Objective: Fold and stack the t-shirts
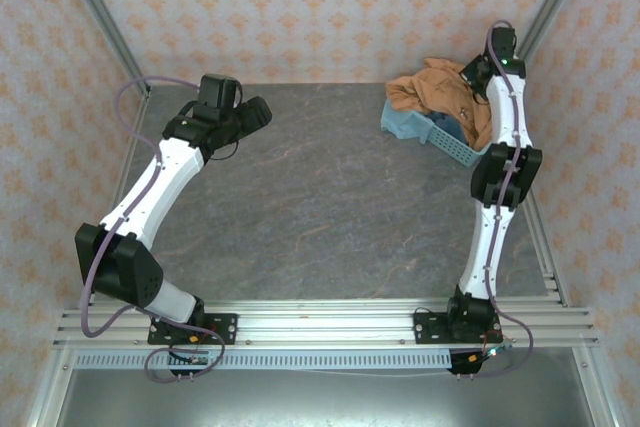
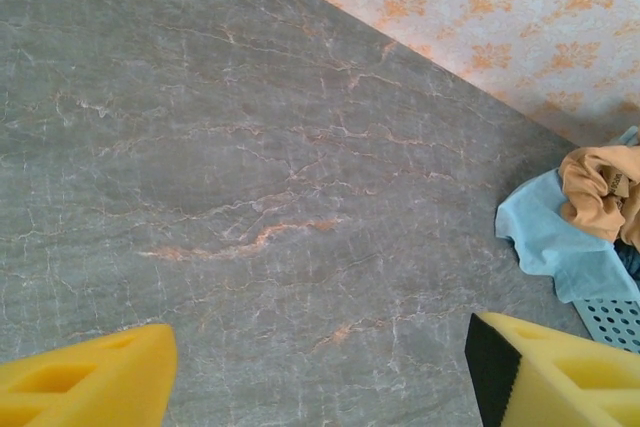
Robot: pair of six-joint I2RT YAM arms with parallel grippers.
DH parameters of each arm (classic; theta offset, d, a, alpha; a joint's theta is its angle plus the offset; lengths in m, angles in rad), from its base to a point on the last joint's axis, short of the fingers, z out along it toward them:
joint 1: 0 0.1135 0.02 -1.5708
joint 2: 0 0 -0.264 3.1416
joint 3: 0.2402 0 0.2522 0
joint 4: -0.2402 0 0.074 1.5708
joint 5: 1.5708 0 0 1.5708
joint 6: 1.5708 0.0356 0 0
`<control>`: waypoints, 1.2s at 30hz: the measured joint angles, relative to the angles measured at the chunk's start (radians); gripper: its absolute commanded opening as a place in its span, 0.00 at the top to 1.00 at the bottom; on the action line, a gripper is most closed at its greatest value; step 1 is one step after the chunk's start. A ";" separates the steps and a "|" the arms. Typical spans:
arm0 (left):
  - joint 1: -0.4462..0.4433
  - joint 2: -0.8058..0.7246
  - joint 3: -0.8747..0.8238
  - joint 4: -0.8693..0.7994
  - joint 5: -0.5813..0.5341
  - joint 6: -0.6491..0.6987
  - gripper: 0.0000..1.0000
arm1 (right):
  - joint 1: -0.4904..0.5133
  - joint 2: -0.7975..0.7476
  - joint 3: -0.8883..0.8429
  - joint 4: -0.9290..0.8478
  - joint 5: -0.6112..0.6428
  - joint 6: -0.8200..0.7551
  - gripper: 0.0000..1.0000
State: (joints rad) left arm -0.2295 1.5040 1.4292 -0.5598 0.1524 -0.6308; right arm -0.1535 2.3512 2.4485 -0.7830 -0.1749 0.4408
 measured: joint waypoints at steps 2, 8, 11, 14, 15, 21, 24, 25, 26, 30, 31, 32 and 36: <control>0.000 0.000 -0.005 -0.001 -0.004 0.000 0.25 | 0.026 -0.089 -0.024 0.021 0.014 -0.008 1.00; 0.000 0.002 -0.013 -0.006 -0.031 -0.001 0.27 | 0.143 -0.388 -0.038 0.120 0.026 -0.027 1.00; 0.000 0.004 -0.013 -0.013 -0.050 -0.001 0.27 | 0.205 -0.483 0.012 0.161 0.018 -0.034 1.00; 0.000 0.004 -0.013 -0.030 -0.081 -0.001 0.27 | 0.267 -0.517 0.092 0.189 0.003 -0.034 1.00; 0.000 0.004 -0.013 -0.035 -0.093 -0.001 0.27 | 0.294 -0.524 0.111 0.194 -0.001 -0.034 1.00; 0.000 -0.005 -0.012 -0.103 -0.191 -0.002 0.23 | 0.592 -0.533 0.063 0.202 -0.014 -0.033 1.00; 0.001 -0.028 -0.012 -0.145 -0.240 -0.007 0.20 | 0.749 -0.528 -0.080 0.224 -0.016 -0.020 1.00; 0.001 -0.037 -0.013 -0.158 -0.253 -0.010 0.20 | 0.792 -0.522 -0.143 0.239 -0.020 -0.007 0.90; 0.001 -0.048 -0.013 -0.172 -0.272 -0.018 0.20 | 0.828 -0.511 -0.206 0.252 -0.032 0.012 0.77; 0.001 -0.114 -0.033 -0.235 -0.349 -0.047 0.19 | 0.902 -0.368 -0.307 0.254 -0.127 0.068 0.39; 0.001 -0.135 -0.045 -0.247 -0.360 -0.051 0.19 | 0.908 -0.329 -0.309 0.248 -0.149 0.076 0.35; 0.001 -0.161 -0.064 -0.258 -0.369 -0.054 0.19 | 0.911 -0.293 -0.313 0.235 -0.166 0.079 0.32; 0.002 -0.251 -0.152 -0.257 -0.317 -0.049 0.16 | 0.905 -0.278 -0.407 0.192 -0.181 0.071 0.28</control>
State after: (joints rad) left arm -0.2279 1.2530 1.2770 -0.8169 -0.1642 -0.6796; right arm 0.7517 2.0735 2.0411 -0.5907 -0.3561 0.5117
